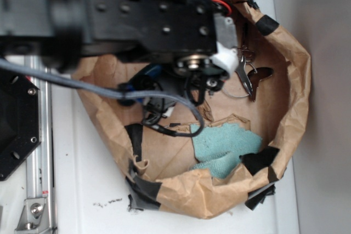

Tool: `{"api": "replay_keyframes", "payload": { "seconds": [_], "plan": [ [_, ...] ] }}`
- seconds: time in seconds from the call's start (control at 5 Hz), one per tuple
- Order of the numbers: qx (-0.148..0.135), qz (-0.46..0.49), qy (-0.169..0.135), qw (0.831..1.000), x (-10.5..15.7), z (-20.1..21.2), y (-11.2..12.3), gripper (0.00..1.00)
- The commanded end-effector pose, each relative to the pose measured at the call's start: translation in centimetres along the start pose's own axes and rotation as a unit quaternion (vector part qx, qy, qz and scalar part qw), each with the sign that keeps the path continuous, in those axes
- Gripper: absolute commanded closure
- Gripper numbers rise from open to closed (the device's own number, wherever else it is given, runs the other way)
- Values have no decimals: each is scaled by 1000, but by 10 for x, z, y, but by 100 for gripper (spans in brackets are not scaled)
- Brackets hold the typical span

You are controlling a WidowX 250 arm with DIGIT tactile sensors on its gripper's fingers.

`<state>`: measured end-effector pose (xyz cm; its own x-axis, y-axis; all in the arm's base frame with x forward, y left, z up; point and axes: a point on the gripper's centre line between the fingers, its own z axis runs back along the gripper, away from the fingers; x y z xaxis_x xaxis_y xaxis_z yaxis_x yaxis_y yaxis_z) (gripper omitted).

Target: Grab the wood chip.

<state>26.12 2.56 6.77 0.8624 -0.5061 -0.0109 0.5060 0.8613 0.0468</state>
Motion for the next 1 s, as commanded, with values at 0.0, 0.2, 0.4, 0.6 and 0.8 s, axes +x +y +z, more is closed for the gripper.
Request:
{"api": "replay_keyframes", "payload": {
  "seconds": [0.0,0.2,0.4,0.6,0.8],
  "plan": [
    [17,-59,-23,998,31,-33,-13,0],
    [14,-82,-20,996,41,-52,-22,0],
    [12,-85,-15,996,46,-60,-23,0],
    [17,-59,-17,998,47,-63,-22,100],
    [9,-49,-35,998,43,-63,-20,100]
  ]
}}
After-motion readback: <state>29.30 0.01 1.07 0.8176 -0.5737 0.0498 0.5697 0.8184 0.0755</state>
